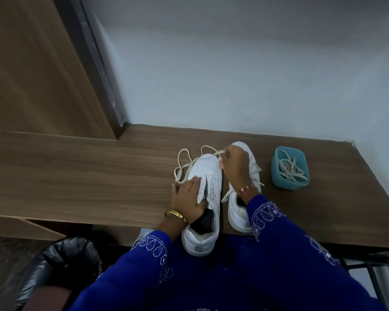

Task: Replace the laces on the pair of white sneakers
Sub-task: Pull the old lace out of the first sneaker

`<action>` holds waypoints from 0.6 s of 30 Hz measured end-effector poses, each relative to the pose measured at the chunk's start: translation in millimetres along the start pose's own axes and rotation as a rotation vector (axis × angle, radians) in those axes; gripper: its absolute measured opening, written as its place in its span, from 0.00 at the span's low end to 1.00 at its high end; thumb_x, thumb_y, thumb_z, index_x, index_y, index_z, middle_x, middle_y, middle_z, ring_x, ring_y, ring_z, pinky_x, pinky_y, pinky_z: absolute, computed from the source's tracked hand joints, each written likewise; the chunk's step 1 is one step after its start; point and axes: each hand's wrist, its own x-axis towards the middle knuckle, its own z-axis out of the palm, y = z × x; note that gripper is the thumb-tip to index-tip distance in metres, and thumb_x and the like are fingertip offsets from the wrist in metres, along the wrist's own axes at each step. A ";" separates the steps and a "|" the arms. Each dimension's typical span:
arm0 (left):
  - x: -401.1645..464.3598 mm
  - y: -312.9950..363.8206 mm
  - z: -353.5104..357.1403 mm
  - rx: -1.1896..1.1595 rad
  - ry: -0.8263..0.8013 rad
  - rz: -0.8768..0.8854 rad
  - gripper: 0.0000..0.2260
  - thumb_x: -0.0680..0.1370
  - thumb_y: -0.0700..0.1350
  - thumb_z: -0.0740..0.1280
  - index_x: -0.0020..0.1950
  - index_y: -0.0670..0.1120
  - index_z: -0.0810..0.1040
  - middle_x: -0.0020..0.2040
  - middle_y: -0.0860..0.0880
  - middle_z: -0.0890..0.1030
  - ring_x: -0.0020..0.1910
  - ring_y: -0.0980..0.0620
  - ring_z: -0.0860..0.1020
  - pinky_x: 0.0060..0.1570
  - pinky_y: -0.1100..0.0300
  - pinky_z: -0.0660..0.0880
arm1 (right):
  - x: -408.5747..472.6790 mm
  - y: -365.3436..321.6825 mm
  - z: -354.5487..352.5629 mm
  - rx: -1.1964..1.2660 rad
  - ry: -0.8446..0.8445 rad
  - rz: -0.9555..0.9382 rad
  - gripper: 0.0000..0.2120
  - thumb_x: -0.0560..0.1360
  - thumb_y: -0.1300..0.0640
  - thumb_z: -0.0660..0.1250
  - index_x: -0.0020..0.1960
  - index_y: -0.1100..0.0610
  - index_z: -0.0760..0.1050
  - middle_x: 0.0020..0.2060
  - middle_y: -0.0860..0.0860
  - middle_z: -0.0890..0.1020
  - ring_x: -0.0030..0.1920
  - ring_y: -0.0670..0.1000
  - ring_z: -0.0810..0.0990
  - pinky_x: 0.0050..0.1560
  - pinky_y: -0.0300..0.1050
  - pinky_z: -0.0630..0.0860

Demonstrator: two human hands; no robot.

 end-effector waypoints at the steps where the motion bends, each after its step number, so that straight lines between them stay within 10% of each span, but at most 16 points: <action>1: -0.3 0.2 -0.7 0.000 -0.003 0.002 0.43 0.61 0.63 0.42 0.75 0.49 0.55 0.75 0.49 0.59 0.73 0.50 0.57 0.71 0.42 0.51 | 9.2 -5.7 -5.3 0.037 0.014 -0.012 0.08 0.75 0.67 0.62 0.38 0.68 0.76 0.34 0.61 0.80 0.35 0.56 0.79 0.38 0.51 0.78; 7: -0.8 0.6 -1.4 -0.004 -0.006 0.010 0.38 0.66 0.59 0.48 0.75 0.48 0.54 0.75 0.49 0.59 0.73 0.51 0.58 0.71 0.42 0.51 | 22.4 -26.9 -23.7 0.201 -0.152 0.045 0.04 0.74 0.67 0.66 0.42 0.69 0.77 0.37 0.64 0.82 0.27 0.48 0.79 0.35 0.52 0.80; 18: -0.2 -1.1 -1.8 -0.195 0.006 0.061 0.39 0.66 0.59 0.51 0.73 0.39 0.59 0.72 0.40 0.63 0.71 0.43 0.62 0.71 0.55 0.56 | -31.6 4.3 -12.4 -0.007 -0.304 0.137 0.11 0.73 0.63 0.65 0.54 0.65 0.78 0.44 0.59 0.82 0.43 0.52 0.78 0.44 0.39 0.70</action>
